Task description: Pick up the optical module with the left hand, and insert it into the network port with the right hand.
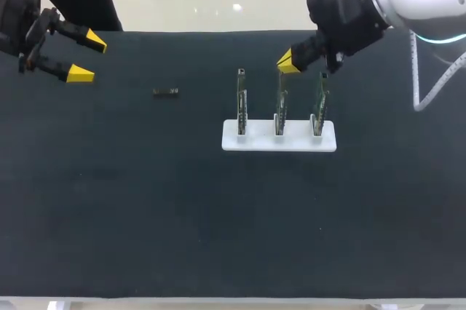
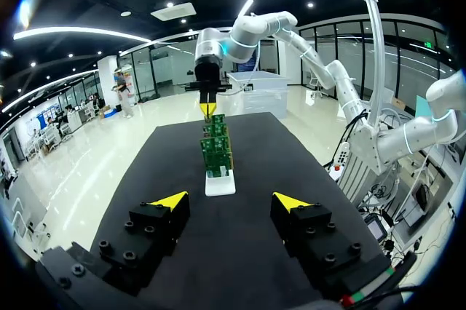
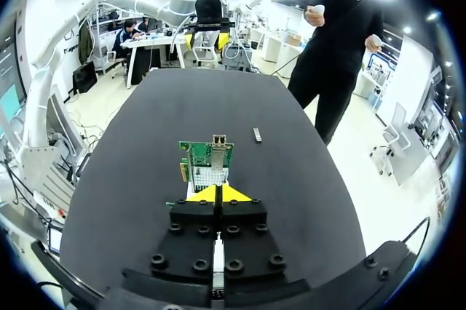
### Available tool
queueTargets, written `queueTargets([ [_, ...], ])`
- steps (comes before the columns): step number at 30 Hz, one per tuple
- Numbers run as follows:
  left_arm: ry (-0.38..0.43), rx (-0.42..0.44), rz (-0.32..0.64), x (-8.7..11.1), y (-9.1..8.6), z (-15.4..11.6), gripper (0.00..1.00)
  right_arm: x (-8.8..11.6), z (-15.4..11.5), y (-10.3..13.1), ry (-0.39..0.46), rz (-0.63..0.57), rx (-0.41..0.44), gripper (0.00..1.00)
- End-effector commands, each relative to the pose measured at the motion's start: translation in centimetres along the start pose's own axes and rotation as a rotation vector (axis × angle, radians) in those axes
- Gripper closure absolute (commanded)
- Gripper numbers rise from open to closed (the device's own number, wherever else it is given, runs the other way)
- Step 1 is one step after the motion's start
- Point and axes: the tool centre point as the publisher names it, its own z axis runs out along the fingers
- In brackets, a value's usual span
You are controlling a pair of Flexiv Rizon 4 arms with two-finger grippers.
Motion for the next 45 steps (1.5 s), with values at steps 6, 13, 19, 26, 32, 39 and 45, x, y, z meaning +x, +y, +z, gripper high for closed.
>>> queueTargets([
  [6,0.002,0.002,0.0,0.0,0.1,0.0,0.0,0.6,0.5,0.3,-0.018,0.0,0.01,1.0],
  [13,0.002,0.002,0.0,0.0,0.1,0.0,0.0,0.8,1.1,0.3,-0.031,-0.002,0.018,1.0],
  [19,0.002,0.002,0.0,0.0,0.1,0.0,0.0,0.8,1.1,0.3,-0.032,-0.003,0.016,1.0],
  [26,0.002,0.002,0.0,0.0,0.1,0.0,0.0,1.1,1.5,0.0,-0.017,-0.012,0.006,1.0],
  [32,0.002,0.002,0.0,0.0,0.1,0.0,0.0,1.3,1.9,-0.2,0.006,-0.019,-0.006,1.0],
  [39,0.002,0.002,0.0,0.0,0.1,0.0,0.0,1.5,2.4,-0.3,0.072,-0.039,-0.027,1.0],
  [45,0.002,0.002,0.0,0.0,0.1,0.0,0.0,1.5,2.7,-0.3,0.078,-0.045,-0.026,1.0],
])
